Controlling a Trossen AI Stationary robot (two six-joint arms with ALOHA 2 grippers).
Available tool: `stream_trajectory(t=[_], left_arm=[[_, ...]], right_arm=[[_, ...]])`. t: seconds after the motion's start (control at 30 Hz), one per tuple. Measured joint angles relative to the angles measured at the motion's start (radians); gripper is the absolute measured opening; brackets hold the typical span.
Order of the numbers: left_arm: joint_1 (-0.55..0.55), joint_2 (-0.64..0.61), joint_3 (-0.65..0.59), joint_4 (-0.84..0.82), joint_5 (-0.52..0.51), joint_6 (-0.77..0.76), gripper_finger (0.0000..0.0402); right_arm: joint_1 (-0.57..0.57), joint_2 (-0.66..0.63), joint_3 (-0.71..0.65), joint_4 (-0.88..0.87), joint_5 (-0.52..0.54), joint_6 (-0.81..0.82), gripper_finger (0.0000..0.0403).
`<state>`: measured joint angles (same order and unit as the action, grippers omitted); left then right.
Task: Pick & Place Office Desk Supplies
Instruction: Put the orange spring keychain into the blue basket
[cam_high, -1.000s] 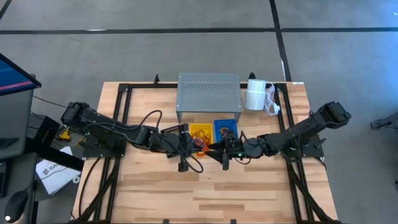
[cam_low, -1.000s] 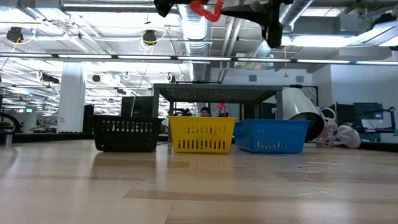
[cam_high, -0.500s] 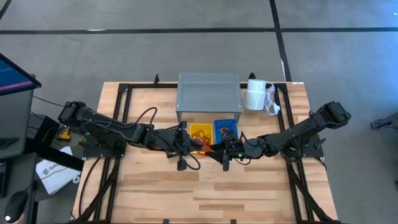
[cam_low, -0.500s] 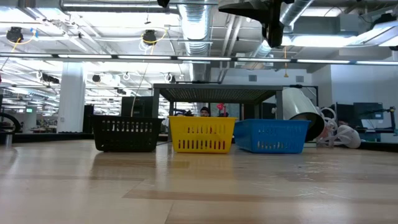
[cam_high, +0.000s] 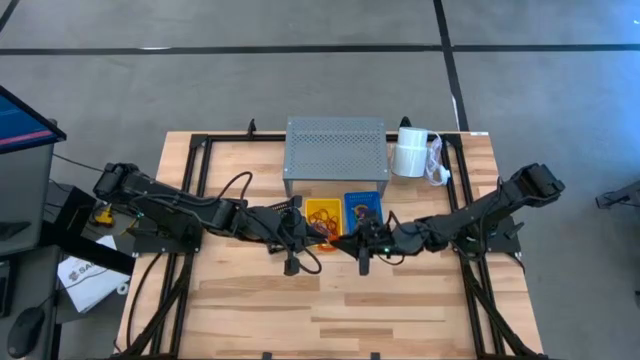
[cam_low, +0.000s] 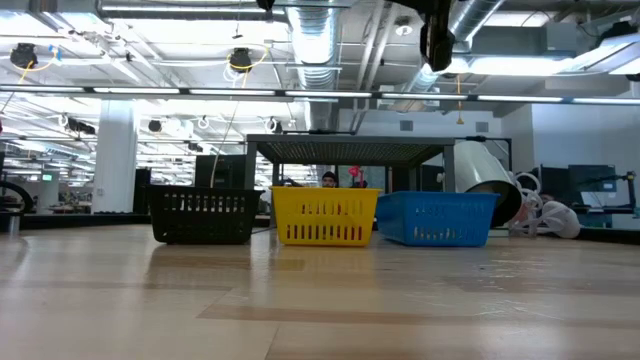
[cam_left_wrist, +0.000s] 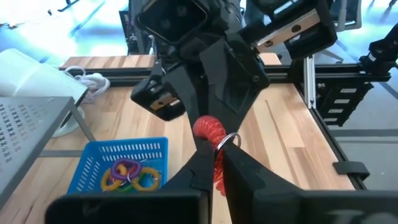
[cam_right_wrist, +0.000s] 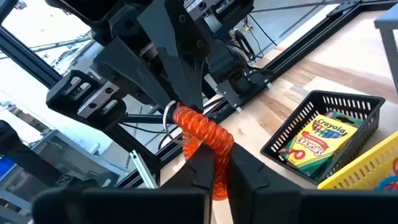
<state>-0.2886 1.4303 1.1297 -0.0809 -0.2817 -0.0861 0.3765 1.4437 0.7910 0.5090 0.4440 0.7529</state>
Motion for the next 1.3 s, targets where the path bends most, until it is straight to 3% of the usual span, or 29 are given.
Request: stream_trajectory(t=[0.6, 0.7, 1.0, 1.3], left_arm=[[0.0, -0.057, 0.0, -0.054, -0.003, -0.042, 0.0159], [0.0, -0.099, 0.001, -0.12, -0.01, -0.081, 0.0174], [-0.001, -0.206, 0.0, -0.252, -0.01, -0.19, 0.0182], [-0.001, -0.22, 0.0, -0.254, -0.009, -0.211, 0.0175]], right_arm=[[0.009, -0.025, 0.0, -0.015, 0.001, 0.029, 0.0008], [0.006, -0.073, 0.0, -0.11, 0.0, 0.026, 0.0008], [-0.076, -0.222, 0.001, -0.625, 0.003, 0.076, 0.0008], [-0.191, -0.205, 0.0, -0.916, -0.044, 0.086, 0.0008]])
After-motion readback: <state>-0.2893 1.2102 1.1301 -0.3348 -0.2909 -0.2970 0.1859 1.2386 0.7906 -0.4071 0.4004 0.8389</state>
